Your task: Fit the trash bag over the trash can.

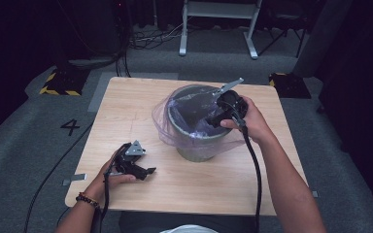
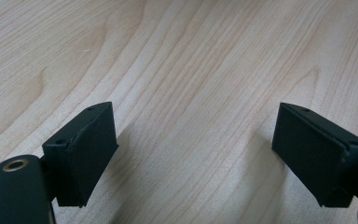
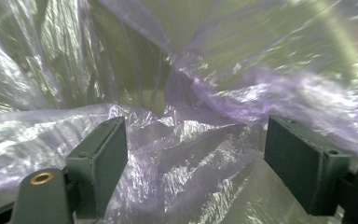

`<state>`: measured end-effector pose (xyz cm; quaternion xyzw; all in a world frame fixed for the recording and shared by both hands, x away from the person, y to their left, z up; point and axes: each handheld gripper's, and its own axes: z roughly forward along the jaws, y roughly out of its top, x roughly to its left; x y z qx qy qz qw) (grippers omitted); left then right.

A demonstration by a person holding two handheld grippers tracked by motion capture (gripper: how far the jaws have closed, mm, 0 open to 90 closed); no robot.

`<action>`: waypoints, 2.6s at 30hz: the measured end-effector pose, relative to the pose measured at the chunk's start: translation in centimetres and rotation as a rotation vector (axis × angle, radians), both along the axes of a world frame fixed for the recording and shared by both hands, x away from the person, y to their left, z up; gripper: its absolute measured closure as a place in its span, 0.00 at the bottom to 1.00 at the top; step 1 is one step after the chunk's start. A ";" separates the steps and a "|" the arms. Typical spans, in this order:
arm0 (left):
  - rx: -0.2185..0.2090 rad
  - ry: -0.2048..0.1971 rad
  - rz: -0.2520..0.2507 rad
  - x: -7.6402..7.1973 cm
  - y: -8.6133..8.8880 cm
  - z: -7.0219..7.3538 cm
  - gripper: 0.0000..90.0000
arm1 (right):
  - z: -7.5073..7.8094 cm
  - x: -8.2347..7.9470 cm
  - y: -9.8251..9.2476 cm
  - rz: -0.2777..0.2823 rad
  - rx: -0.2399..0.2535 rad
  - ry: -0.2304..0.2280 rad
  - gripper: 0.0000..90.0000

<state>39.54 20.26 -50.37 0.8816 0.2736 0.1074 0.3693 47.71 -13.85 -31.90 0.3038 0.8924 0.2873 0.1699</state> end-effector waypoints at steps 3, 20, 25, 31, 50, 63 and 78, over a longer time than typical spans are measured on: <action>0.000 0.000 0.000 0.0 0.0 0.0 0.15 | 0.3 -0.3 -0.2 0.009 0.017 -0.011 0.22; 0.000 0.000 0.000 0.0 0.0 0.0 0.15 | 1.5 -1.9 -1.5 0.060 0.077 -0.082 0.21; 0.000 0.000 0.000 0.0 0.0 0.0 0.15 | 1.7 -2.2 -2.2 0.063 0.090 -0.092 0.21; 0.000 0.000 0.000 0.0 0.0 0.0 0.15 | 1.8 -2.6 -3.1 0.060 0.091 -0.103 0.21; 0.000 0.000 0.000 0.0 0.0 0.0 0.15 | 2.6 -4.7 -5.8 0.072 0.109 -0.144 0.21; 0.000 0.000 0.001 0.0 0.0 0.0 0.15 | 2.1 -5.9 -6.7 0.078 0.088 -0.154 0.21; 0.001 -0.001 0.001 0.0 0.0 0.0 0.15 | 0.6 -7.3 -8.1 0.074 0.072 -0.152 0.21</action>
